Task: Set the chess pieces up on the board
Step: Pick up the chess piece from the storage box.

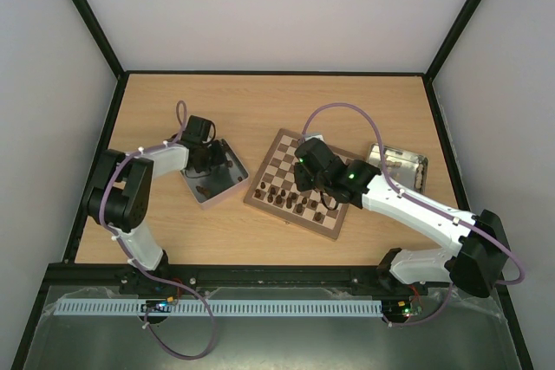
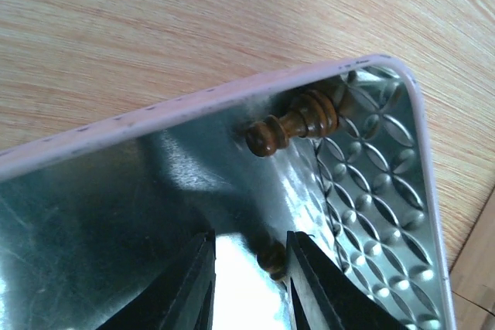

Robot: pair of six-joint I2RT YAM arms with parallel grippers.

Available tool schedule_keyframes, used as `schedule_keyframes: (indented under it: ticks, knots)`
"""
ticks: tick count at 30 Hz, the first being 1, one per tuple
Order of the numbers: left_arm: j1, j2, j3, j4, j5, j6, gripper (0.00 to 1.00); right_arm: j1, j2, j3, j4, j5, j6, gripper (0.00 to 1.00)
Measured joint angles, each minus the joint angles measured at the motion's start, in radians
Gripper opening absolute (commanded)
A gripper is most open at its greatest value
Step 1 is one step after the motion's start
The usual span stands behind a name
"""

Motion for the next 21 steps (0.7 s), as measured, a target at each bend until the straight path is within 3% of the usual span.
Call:
schedule_keyframes:
  ticks: [11, 21]
  knots:
    - [-0.007, -0.014, -0.023, 0.024, 0.056, 0.013, 0.39, 0.0, 0.0, -0.011, 0.01, -0.001, 0.0, 0.37]
    - [-0.074, -0.014, -0.016, 0.006, 0.035, -0.027, 0.35, 0.0, 0.005, -0.014, 0.017, -0.005, 0.0, 0.37]
